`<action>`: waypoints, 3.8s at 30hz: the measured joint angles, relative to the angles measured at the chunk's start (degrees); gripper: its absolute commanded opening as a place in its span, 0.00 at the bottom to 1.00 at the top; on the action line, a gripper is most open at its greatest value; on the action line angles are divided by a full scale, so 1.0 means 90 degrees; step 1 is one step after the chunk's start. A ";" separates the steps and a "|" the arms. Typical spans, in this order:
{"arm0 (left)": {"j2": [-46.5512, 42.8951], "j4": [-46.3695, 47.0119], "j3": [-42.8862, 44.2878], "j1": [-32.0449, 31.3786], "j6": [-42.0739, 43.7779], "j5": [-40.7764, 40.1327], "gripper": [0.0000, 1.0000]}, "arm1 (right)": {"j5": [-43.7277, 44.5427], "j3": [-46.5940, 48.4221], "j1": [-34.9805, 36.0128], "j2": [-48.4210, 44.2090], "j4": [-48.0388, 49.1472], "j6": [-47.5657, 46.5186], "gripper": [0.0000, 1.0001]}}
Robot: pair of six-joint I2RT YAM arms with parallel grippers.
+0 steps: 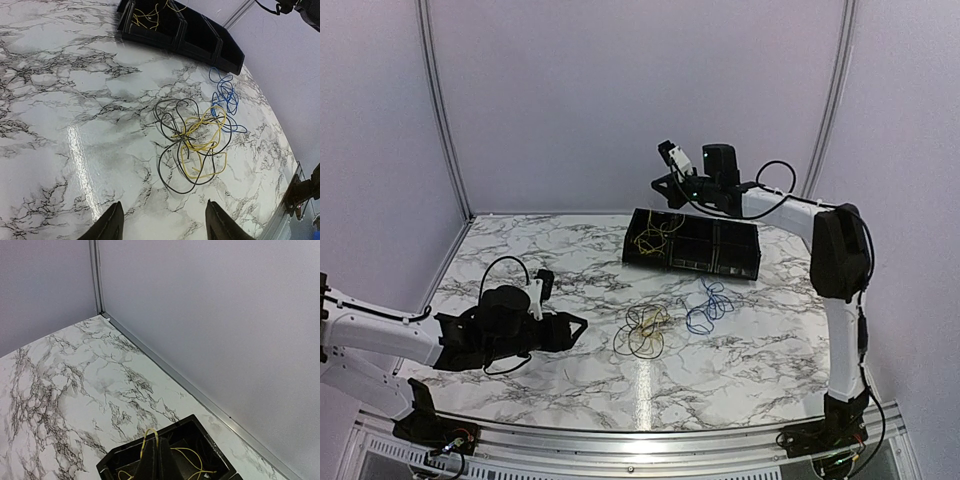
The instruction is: Untangle the cables
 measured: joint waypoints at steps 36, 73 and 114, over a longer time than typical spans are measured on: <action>-0.0629 -0.0835 -0.0197 -0.0308 -0.0695 -0.0583 0.58 | -0.0335 0.1098 -0.0097 0.1285 0.0143 0.0384 0.00; -0.0323 -0.2205 0.1435 -0.0522 0.0046 -0.0823 0.99 | 0.1620 0.0765 0.0442 0.1693 -0.1183 -0.2861 0.36; 0.2348 -0.2295 0.3332 0.0092 0.1355 0.0304 0.49 | -0.0767 -0.4697 0.0471 -0.4260 -0.3672 -0.3837 0.38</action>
